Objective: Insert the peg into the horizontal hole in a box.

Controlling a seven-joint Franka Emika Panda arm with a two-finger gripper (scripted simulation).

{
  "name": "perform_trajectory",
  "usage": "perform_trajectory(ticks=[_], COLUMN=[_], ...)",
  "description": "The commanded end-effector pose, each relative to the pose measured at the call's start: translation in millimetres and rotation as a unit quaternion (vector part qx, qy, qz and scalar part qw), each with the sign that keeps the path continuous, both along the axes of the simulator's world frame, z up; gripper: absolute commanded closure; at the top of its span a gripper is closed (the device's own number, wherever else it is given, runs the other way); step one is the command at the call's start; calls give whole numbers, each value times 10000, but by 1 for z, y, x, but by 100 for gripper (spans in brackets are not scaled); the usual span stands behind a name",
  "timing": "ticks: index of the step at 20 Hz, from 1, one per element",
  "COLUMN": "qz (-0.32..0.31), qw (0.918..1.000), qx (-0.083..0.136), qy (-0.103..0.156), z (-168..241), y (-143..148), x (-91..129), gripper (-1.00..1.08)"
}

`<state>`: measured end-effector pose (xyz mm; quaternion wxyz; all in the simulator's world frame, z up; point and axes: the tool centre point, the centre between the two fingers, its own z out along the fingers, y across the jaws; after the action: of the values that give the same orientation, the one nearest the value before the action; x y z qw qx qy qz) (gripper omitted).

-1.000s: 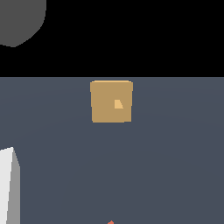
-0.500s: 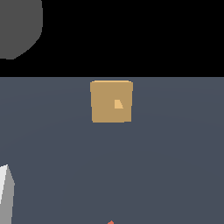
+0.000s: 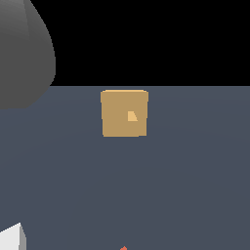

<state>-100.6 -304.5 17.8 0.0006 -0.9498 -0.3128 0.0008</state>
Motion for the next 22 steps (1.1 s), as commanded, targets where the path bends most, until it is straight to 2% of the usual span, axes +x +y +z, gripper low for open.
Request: perform_trajectory(ticks=[1,2,14,18,22], qz=[0,0,28,278,811], qw=[10000,10000,10000,9996,9967], qx=[-3,-3,-4,-6,-10], qy=[-8,-8,-9,-8,-7], z=[-2,-2,-1,2,10], y=[0,0,1,13,41], x=[1,1,2,17,45], gripper=[-92,108,108,108,108])
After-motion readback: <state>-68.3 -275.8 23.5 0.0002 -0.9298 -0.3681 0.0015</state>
